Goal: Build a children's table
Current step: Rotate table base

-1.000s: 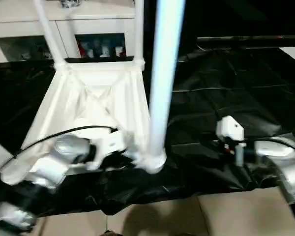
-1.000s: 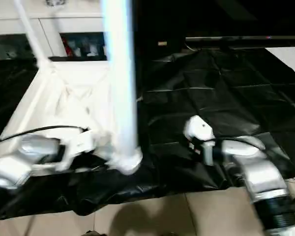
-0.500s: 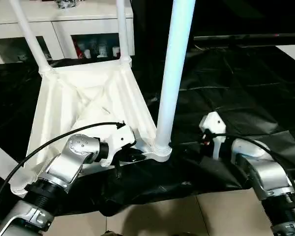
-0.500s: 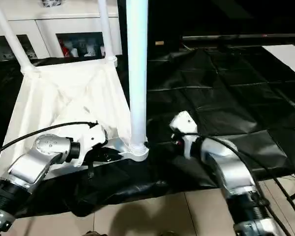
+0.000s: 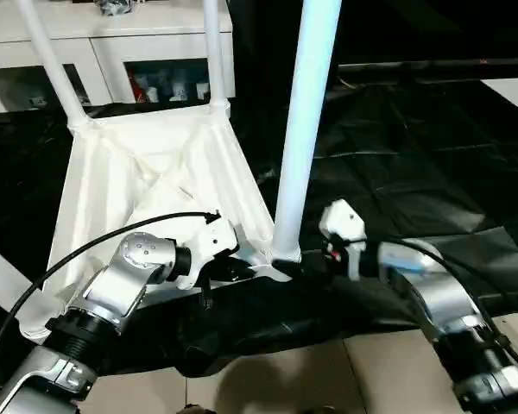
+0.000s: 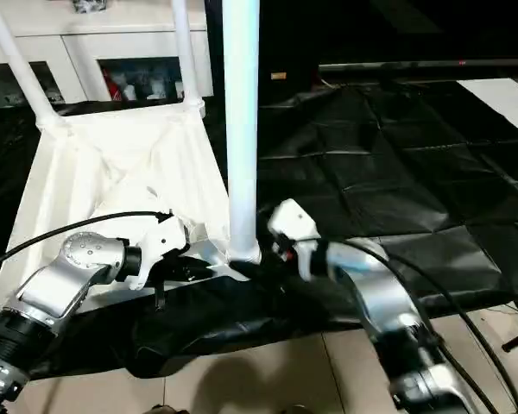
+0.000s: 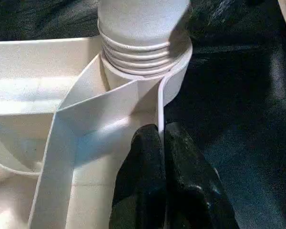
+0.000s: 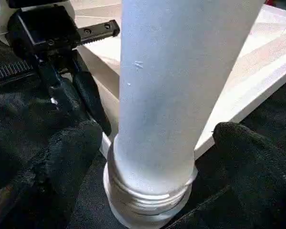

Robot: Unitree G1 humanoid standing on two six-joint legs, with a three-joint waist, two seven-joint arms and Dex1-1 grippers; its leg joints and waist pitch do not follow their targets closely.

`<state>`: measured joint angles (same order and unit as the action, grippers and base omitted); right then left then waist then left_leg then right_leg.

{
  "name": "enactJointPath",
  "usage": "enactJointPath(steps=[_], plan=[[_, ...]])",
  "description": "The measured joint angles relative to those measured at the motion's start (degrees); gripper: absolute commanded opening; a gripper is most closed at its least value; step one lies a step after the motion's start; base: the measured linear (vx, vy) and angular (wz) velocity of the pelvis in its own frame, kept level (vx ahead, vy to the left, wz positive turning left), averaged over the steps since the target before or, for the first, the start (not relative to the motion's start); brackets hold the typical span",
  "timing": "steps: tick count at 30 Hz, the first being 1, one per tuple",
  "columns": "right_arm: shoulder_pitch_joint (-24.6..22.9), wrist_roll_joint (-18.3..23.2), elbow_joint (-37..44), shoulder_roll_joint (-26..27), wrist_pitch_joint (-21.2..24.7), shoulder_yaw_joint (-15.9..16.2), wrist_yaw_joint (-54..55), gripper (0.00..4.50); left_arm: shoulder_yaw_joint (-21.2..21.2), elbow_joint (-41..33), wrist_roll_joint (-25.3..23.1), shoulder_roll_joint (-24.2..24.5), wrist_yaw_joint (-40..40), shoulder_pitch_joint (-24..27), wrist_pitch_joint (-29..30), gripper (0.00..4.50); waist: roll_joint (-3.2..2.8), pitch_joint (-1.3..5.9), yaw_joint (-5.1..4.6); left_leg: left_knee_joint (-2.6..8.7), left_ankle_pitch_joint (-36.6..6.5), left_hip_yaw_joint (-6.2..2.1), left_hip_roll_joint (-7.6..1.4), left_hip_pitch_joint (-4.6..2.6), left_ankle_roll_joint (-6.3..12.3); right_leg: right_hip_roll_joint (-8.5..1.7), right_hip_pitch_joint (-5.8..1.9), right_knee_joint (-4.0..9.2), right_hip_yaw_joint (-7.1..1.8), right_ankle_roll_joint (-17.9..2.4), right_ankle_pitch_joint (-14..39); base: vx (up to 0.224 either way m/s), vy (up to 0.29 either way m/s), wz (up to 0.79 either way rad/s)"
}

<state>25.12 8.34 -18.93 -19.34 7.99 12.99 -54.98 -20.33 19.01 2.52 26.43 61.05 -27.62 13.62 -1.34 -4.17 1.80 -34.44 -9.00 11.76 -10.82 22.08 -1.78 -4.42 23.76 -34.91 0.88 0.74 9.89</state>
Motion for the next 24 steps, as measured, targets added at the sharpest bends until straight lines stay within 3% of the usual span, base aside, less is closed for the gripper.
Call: enactJointPath(steps=[14,21,24], plan=[[1.53,-1.77,-5.83,1.3,-3.42,0.93,-0.31,2.96,0.57,0.01,0.08,0.11,0.05,0.0,-0.25,0.0,0.24,-0.31,-0.03,0.25,0.0,-0.01,0.06,0.05,0.0,0.0,0.22,0.2,-0.01,0.02,0.02,0.0,0.0,0.0],[1.24,-1.85,-6.04,2.48,-3.89,0.59,1.0,2.74,1.29,0.05,0.2,0.06,-0.06,0.01,0.37,0.0,0.19,-0.48,-0.12,0.83,0.0,-0.11,0.27,0.04,0.0,0.0,0.24,1.18,0.0,0.02,0.01,0.0,0.0,0.0],[-0.06,-1.77,-5.89,4.96,-3.78,-1.49,5.7,2.73,2.48,0.93,0.19,-1.86,-2.36,-0.71,1.81,0.0,0.18,-0.91,-0.12,1.0,0.0,-0.15,0.34,-0.02,0.0,0.0,0.23,1.51,0.01,0.02,0.02,0.0,0.0,0.0]])
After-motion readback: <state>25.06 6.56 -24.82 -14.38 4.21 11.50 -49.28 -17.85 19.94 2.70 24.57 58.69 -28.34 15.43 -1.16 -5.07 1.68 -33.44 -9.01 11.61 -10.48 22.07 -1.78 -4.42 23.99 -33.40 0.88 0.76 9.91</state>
